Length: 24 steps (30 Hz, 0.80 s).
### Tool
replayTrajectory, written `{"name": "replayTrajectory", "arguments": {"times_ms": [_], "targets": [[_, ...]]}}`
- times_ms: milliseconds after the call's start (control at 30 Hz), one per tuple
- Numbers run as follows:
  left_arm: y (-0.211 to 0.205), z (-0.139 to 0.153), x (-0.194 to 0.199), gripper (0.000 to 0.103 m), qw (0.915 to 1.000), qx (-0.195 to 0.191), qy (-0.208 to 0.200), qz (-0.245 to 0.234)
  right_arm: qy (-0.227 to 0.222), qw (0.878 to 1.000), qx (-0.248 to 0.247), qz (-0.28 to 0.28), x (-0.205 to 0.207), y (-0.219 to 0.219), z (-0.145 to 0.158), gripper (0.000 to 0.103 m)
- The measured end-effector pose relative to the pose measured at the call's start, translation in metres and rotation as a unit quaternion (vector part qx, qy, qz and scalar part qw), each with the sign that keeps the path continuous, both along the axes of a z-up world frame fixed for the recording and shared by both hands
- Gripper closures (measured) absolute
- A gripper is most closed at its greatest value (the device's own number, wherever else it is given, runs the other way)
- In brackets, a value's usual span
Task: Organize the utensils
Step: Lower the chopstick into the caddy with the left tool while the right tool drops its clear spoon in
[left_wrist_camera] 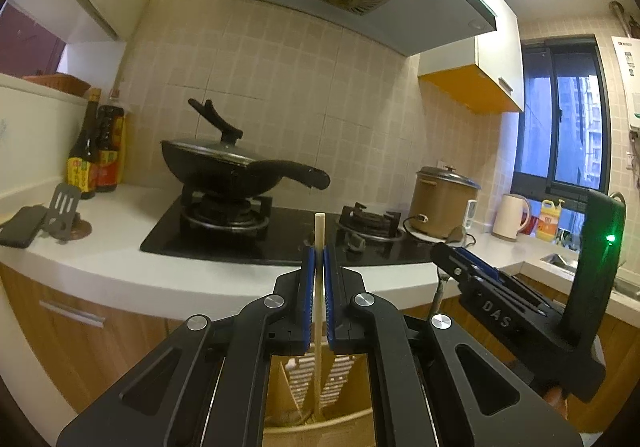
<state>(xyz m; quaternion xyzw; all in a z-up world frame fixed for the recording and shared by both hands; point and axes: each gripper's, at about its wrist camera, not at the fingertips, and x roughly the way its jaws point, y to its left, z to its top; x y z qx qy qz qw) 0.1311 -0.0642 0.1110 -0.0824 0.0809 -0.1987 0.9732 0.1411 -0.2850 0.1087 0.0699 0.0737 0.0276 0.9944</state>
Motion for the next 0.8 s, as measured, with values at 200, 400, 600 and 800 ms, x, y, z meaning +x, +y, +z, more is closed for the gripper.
{"name": "replayTrajectory", "arguments": {"times_ms": [200, 400, 600, 800], "targets": [[0.012, 0.008, -0.017, 0.084, 0.9999, -0.010, 0.009, -0.004, 0.020, 1.000, -0.001, -0.008, -0.023, 0.002, 0.005, 0.073], [0.025, 0.019, -0.050, 0.072, 0.9999, -0.012, 0.007, 0.000, 0.036, 0.999, -0.019, -0.008, -0.057, 0.014, 0.012, 0.073], [0.048, 0.023, -0.093, 0.071, 0.9997, -0.014, 0.020, -0.007, 0.054, 0.998, -0.034, 0.005, -0.103, 0.027, 0.015, 0.072], [0.066, 0.006, -0.121, 0.066, 0.9961, 0.007, 0.082, -0.031, 0.094, 0.994, -0.052, 0.033, -0.149, 0.040, -0.007, 0.058]]}}
